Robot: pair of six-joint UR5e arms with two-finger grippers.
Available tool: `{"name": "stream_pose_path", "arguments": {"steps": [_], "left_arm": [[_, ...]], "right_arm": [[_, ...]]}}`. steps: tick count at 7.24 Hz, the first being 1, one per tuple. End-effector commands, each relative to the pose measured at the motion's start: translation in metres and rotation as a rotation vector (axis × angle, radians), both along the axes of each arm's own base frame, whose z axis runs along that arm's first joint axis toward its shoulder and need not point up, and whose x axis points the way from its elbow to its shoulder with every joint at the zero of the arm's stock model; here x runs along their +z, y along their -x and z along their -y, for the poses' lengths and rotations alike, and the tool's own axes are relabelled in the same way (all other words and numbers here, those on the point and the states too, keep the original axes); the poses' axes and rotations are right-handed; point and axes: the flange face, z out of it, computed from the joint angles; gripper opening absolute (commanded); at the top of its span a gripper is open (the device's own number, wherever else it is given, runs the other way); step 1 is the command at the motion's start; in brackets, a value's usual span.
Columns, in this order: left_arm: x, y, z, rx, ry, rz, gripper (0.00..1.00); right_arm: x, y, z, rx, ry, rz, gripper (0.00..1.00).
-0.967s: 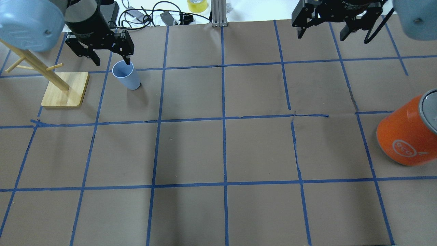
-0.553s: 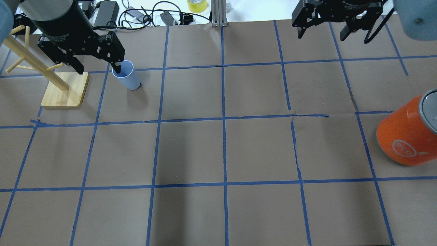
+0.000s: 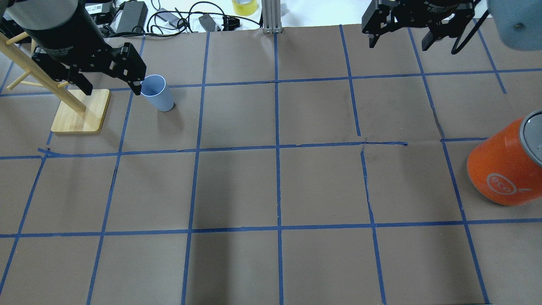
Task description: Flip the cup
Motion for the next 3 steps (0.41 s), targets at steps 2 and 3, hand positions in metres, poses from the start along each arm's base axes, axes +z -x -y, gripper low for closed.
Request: {"name": "stream_pose_path", "arguments": {"steps": [2,3], "left_arm": [[-0.0034,0.0007,0.0015,0.015,-0.002,-0.003,0.92],[-0.0034,0.0007,0.0015,0.015,-0.002,-0.003,0.92]], "right_arm": [[-0.0001,0.0,0.0,0.0,0.0,0.0,1.0],[-0.0001,0.0,0.0,0.0,0.0,0.0,1.0]]}}
